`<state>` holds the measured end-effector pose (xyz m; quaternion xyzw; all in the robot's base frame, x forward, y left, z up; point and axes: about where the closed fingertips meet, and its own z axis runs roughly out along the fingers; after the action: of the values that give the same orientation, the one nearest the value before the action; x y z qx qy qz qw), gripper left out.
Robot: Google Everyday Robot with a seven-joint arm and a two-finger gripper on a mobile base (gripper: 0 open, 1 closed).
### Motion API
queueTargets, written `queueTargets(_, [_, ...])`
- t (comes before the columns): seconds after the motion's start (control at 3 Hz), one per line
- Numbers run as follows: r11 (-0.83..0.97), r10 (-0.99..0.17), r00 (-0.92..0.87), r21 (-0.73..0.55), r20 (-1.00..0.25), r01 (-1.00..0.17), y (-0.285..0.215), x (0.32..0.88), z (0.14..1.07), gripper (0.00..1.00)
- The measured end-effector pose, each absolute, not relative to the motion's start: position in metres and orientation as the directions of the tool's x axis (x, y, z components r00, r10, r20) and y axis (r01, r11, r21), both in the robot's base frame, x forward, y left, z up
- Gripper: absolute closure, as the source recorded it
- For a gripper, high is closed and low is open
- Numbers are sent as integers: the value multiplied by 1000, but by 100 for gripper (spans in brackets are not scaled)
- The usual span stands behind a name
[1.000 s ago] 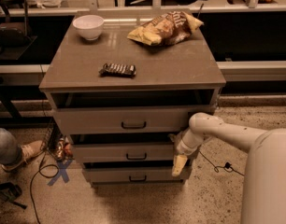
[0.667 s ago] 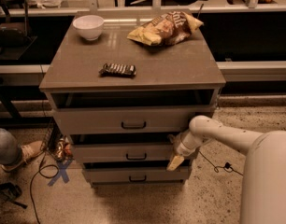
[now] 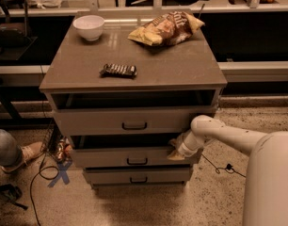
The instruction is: Open middle drawer
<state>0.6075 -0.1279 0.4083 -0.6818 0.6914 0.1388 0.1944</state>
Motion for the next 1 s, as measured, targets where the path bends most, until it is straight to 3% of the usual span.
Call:
queueTargets(0.33, [32,-889,5,-73,-458,-997,-128,608,409,94])
queueTargets(1.0, [32,-889,5,-73,-458,-997,-128,608,409,100])
